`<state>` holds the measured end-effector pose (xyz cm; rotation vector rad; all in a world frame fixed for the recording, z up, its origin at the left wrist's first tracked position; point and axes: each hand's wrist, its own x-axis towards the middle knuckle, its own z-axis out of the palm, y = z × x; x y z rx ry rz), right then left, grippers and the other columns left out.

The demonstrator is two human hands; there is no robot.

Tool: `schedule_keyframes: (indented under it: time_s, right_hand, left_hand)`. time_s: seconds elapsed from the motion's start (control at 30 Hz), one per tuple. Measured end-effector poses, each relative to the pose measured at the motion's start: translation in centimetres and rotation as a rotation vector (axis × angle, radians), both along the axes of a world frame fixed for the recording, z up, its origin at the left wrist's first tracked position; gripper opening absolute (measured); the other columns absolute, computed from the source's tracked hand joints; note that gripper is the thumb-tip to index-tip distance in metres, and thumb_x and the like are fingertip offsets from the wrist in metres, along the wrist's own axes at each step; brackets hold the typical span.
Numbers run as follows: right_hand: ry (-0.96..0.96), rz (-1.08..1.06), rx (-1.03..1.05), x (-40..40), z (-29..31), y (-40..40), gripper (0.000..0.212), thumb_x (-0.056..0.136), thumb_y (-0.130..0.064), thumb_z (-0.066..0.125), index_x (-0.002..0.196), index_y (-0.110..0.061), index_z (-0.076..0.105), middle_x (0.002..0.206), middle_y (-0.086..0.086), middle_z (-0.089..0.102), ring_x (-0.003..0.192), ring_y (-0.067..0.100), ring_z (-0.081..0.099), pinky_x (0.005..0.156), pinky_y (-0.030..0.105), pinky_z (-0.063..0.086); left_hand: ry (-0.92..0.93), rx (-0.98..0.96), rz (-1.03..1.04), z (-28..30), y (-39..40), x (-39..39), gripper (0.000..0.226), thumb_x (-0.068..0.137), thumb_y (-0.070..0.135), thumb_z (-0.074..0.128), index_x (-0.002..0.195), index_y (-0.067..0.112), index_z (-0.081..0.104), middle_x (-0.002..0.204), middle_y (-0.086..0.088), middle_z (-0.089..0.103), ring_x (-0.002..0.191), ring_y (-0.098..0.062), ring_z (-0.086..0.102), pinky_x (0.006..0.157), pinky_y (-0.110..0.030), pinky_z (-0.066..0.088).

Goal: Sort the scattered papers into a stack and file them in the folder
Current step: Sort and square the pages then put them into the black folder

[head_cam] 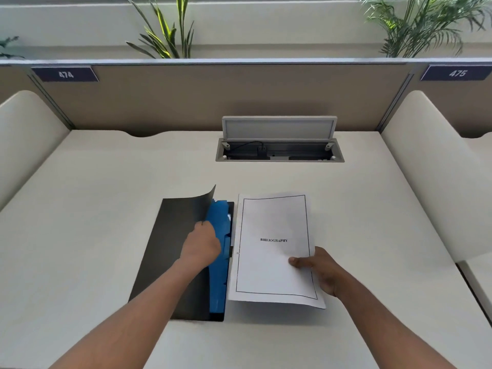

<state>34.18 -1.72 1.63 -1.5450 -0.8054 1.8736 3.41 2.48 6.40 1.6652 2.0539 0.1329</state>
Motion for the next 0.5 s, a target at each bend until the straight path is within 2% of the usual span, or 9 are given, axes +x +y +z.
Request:
schedule_keyframes:
  time_s: [0.1,0.17,0.23,0.3,0.37,0.4,0.5]
  right_hand:
    - [0.031,0.036,0.045,-0.7,0.7,0.1,0.044,0.080,-0.004,0.083,0.123,-0.007,0.072,0.119,0.015,0.076,0.108,0.036,0.074,0.095,0.049,0.058]
    - [0.041,0.064,0.084,-1.4,1.4,0.4,0.043,0.081,-0.004,0.082,0.123,-0.007,0.072,0.118,0.015,0.077,0.109,0.036,0.074,0.094,0.048,0.059]
    - [0.033,0.087,0.125,-2.2,2.4,0.8,0.040,0.083,-0.001,0.080,0.122,-0.007,0.072,0.116,0.013,0.078,0.107,0.035,0.075,0.089,0.045,0.061]
    - [-0.025,0.112,0.169,-3.0,3.4,1.2,0.035,0.084,0.001,0.078,0.117,-0.009,0.074,0.110,0.010,0.080,0.101,0.031,0.077,0.081,0.039,0.062]
    - [-0.120,0.130,0.208,-3.6,4.3,1.6,0.031,0.084,0.001,0.076,0.113,-0.012,0.075,0.103,0.006,0.081,0.096,0.028,0.078,0.078,0.038,0.063]
    - [-0.167,0.136,0.221,-3.7,4.5,1.7,0.030,0.085,0.000,0.075,0.111,-0.013,0.075,0.101,0.006,0.081,0.095,0.029,0.078,0.081,0.041,0.063]
    - [-0.252,0.134,0.244,-3.7,5.0,1.8,0.028,0.085,-0.001,0.073,0.108,-0.015,0.076,0.098,0.006,0.081,0.093,0.030,0.078,0.085,0.044,0.062]
  left_hand:
    - [-0.088,0.046,0.028,0.6,-0.2,-0.9,0.044,0.093,0.013,0.042,0.136,0.007,0.044,0.146,-0.010,0.042,0.118,-0.032,0.055,0.087,-0.034,0.043]
    - [-0.136,0.053,0.042,1.2,-0.1,-1.4,0.052,0.095,0.016,0.039,0.147,0.010,0.037,0.155,-0.007,0.035,0.129,-0.029,0.049,0.101,-0.037,0.041]
    - [-0.157,0.054,0.032,1.6,0.2,-1.9,0.054,0.095,0.018,0.038,0.149,0.011,0.035,0.156,-0.007,0.035,0.133,-0.027,0.046,0.106,-0.036,0.038]
    - [-0.155,0.045,0.017,2.0,0.5,-2.4,0.055,0.095,0.020,0.038,0.149,0.011,0.035,0.154,-0.008,0.039,0.129,-0.025,0.050,0.106,-0.037,0.040]
    - [-0.147,0.026,-0.015,2.3,0.8,-3.1,0.058,0.093,0.023,0.043,0.149,0.013,0.035,0.147,-0.009,0.047,0.117,-0.023,0.057,0.098,-0.036,0.047]
    - [-0.132,0.015,-0.050,2.5,0.8,-3.5,0.060,0.091,0.022,0.047,0.150,0.014,0.034,0.147,-0.008,0.047,0.117,-0.021,0.057,0.096,-0.033,0.046]
    - [-0.066,0.017,-0.166,2.6,0.9,-4.6,0.067,0.089,0.015,0.057,0.151,0.016,0.032,0.154,-0.003,0.039,0.136,-0.021,0.042,0.109,-0.031,0.038]
